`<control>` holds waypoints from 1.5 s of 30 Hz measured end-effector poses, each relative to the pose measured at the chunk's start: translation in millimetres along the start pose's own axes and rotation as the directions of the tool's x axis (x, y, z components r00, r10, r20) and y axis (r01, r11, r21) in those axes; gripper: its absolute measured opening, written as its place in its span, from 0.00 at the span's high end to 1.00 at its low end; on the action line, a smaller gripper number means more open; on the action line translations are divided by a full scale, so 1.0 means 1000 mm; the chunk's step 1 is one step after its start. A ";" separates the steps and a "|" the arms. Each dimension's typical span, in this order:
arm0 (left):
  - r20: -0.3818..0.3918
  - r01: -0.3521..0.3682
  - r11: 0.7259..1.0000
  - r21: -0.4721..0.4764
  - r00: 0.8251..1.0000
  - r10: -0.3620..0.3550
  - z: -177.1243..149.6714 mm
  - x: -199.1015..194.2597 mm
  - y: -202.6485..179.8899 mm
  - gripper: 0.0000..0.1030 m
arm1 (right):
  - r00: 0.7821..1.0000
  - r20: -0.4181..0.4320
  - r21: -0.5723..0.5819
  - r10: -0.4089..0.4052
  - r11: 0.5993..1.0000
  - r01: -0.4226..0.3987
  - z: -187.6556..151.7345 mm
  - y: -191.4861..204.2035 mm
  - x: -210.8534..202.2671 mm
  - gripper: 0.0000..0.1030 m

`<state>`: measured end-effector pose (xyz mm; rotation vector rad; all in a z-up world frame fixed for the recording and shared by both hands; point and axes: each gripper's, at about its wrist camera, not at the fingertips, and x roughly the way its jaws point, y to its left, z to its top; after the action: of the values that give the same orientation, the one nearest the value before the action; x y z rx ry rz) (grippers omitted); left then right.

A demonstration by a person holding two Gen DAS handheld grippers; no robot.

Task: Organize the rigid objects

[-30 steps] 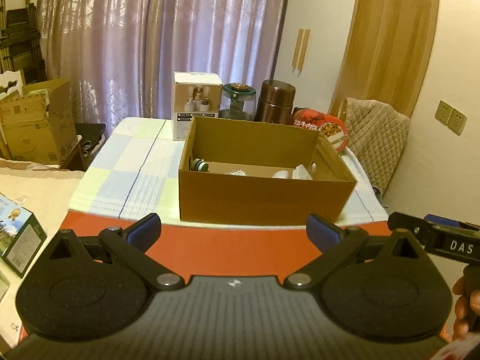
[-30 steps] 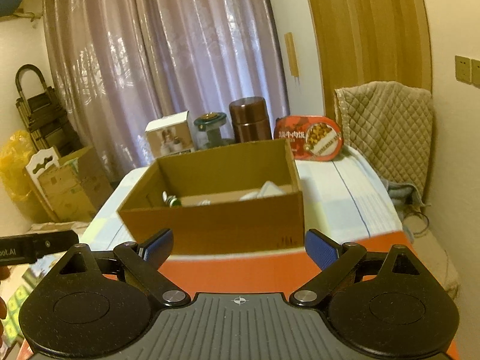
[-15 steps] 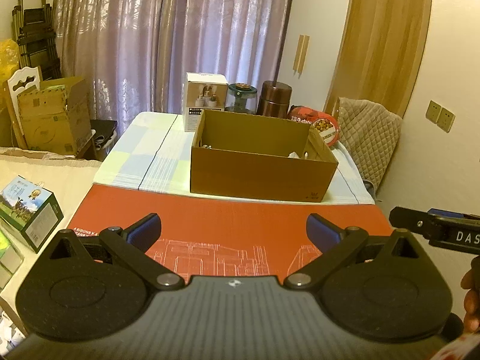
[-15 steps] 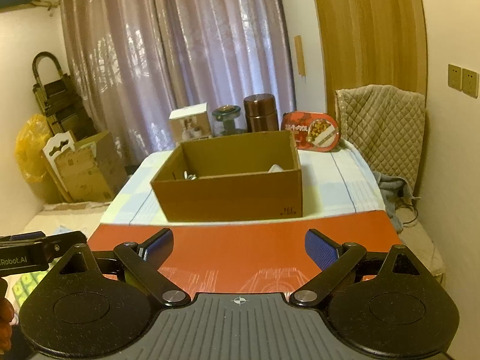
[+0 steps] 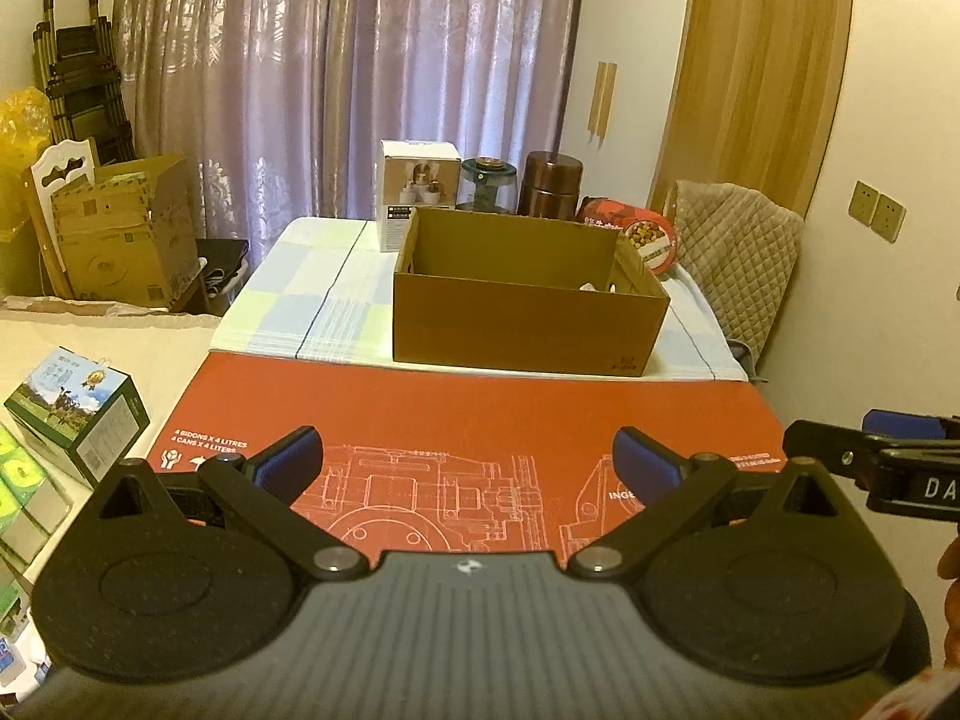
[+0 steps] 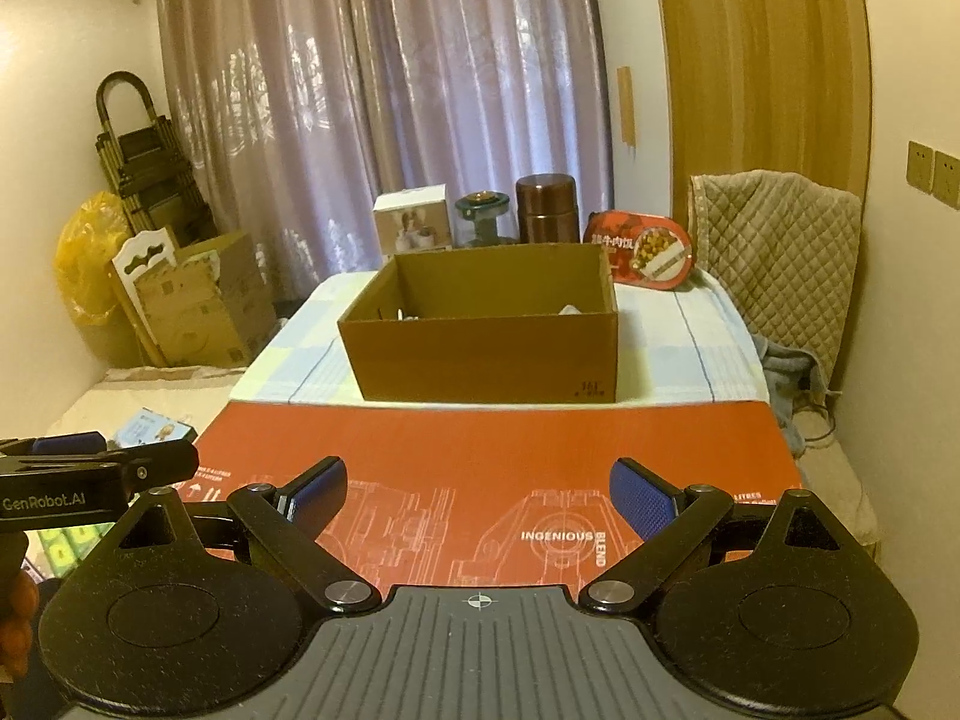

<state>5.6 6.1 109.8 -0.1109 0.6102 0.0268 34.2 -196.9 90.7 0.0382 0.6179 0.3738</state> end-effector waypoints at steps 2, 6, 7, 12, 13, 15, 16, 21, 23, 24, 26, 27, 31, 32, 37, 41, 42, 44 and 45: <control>0.002 -0.002 1.000 0.002 1.000 0.002 0.000 -0.003 -0.002 0.02 | 1.000 0.001 0.000 -0.002 1.000 0.002 -0.002 0.000 -0.003 0.11; 0.011 -0.010 1.000 0.008 1.000 0.010 0.000 -0.009 -0.005 0.02 | 1.000 0.005 -0.011 -0.002 1.000 0.002 -0.005 0.002 -0.010 0.11; 0.011 -0.008 1.000 0.008 1.000 0.008 0.000 -0.010 -0.005 0.02 | 1.000 0.006 -0.015 -0.004 1.000 0.004 -0.006 0.003 -0.011 0.11; 0.007 -0.005 1.000 0.010 1.000 0.005 -0.004 -0.013 -0.006 0.02 | 1.000 0.002 -0.021 0.001 1.000 -0.001 -0.009 0.005 -0.015 0.11; 0.006 -0.005 1.000 0.013 1.000 0.005 -0.005 -0.013 -0.006 0.02 | 1.000 0.001 -0.021 0.001 1.000 -0.001 -0.009 0.005 -0.015 0.11; 0.003 -0.003 1.000 0.016 1.000 0.003 -0.006 -0.014 -0.006 0.02 | 1.000 -0.001 -0.019 0.000 1.000 0.000 -0.010 0.005 -0.016 0.11; 0.001 -0.002 1.000 0.017 1.000 0.002 -0.007 -0.014 -0.006 0.02 | 1.000 -0.002 -0.017 -0.001 1.000 0.001 -0.011 0.005 -0.015 0.11; -0.002 -0.002 1.000 0.021 1.000 0.002 -0.010 -0.015 -0.006 0.02 | 1.000 -0.005 -0.017 0.002 1.000 -0.002 -0.013 0.007 -0.016 0.11; -0.003 -0.002 1.000 0.020 1.000 0.002 -0.011 -0.015 -0.005 0.02 | 1.000 -0.005 -0.017 0.005 1.000 -0.005 -0.013 0.008 -0.016 0.11; -0.003 -0.003 1.000 0.020 1.000 0.003 -0.012 -0.015 -0.005 0.02 | 1.000 -0.005 -0.018 0.006 1.000 -0.006 -0.013 0.009 -0.016 0.11; -0.004 -0.002 1.000 0.020 1.000 0.003 -0.012 -0.014 -0.005 0.02 | 1.000 -0.004 -0.021 0.007 1.000 -0.008 -0.013 0.011 -0.016 0.11; -0.005 -0.002 1.000 0.021 1.000 0.002 -0.012 -0.014 -0.005 0.02 | 1.000 -0.004 -0.022 0.008 1.000 -0.008 -0.013 0.011 -0.016 0.11; -0.004 0.000 1.000 0.021 1.000 0.000 -0.014 -0.015 -0.005 0.02 | 1.000 -0.007 -0.021 0.007 1.000 -0.007 -0.014 0.012 -0.015 0.11; -0.005 0.000 1.000 0.022 1.000 0.000 -0.013 -0.015 -0.004 0.02 | 1.000 -0.007 -0.021 0.006 1.000 -0.006 -0.014 0.012 -0.015 0.11; -0.005 0.003 1.000 0.025 1.000 -0.003 -0.016 -0.014 -0.005 0.01 | 1.000 -0.007 -0.018 0.002 1.000 -0.003 -0.014 0.011 -0.015 0.11; -0.005 0.004 1.000 0.026 1.000 -0.004 -0.017 -0.014 -0.006 0.01 | 1.000 -0.008 -0.018 0.003 1.000 -0.003 -0.015 0.011 -0.014 0.11; -0.005 0.004 1.000 0.026 1.000 -0.004 -0.016 -0.014 -0.006 0.01 | 1.000 -0.008 -0.018 0.003 1.000 -0.003 -0.015 0.011 -0.014 0.11; -0.005 0.005 1.000 0.026 1.000 -0.004 -0.016 -0.014 -0.005 0.02 | 1.000 -0.008 -0.018 0.002 1.000 -0.003 -0.015 0.011 -0.014 0.11; -0.005 0.004 1.000 0.026 1.000 -0.004 -0.017 -0.014 -0.005 0.01 | 1.000 -0.008 -0.018 0.002 1.000 -0.002 -0.015 0.012 -0.014 0.11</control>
<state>-15.1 -1.0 104.8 -0.0873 0.6150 0.0144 11.2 -192.3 88.3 0.0196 0.6221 0.3816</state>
